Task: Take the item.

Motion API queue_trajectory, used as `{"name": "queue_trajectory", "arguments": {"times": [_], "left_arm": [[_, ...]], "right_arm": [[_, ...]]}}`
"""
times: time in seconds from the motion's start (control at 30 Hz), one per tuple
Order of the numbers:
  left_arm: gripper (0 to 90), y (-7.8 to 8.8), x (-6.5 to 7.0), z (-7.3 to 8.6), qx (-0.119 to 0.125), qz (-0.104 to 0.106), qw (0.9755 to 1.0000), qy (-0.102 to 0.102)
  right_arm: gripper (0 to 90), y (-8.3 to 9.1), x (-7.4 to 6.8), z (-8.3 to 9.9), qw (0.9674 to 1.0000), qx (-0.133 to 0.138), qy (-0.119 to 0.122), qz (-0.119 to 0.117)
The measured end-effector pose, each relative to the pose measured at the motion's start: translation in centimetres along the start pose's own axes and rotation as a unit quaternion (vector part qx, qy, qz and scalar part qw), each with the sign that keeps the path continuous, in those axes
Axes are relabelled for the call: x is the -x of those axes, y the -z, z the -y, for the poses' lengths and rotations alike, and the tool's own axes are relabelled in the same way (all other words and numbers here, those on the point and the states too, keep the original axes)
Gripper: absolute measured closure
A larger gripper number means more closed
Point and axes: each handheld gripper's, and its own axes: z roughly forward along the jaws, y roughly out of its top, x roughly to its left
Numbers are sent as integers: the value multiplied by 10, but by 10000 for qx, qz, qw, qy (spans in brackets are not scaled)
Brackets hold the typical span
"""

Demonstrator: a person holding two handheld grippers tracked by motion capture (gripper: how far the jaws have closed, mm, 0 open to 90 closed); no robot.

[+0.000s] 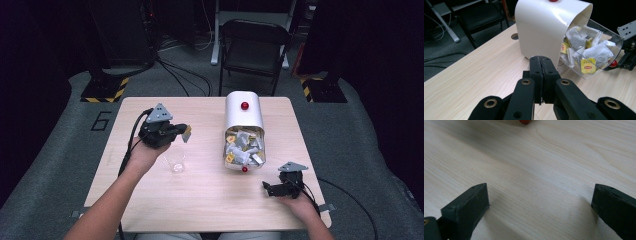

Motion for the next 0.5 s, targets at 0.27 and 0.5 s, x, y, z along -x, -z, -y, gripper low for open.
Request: {"name": "queue_trajectory", "arguments": {"times": [0.27,0.5], "left_arm": [[887,6,-8,13,-37,-70,9999,147],[887,10,-15,21,-47,-136,9997,219]], "right_arm": [[7,0,0,0,10000,1,-2,1],[7,0,0,0,10000,0,-1,1]]}}
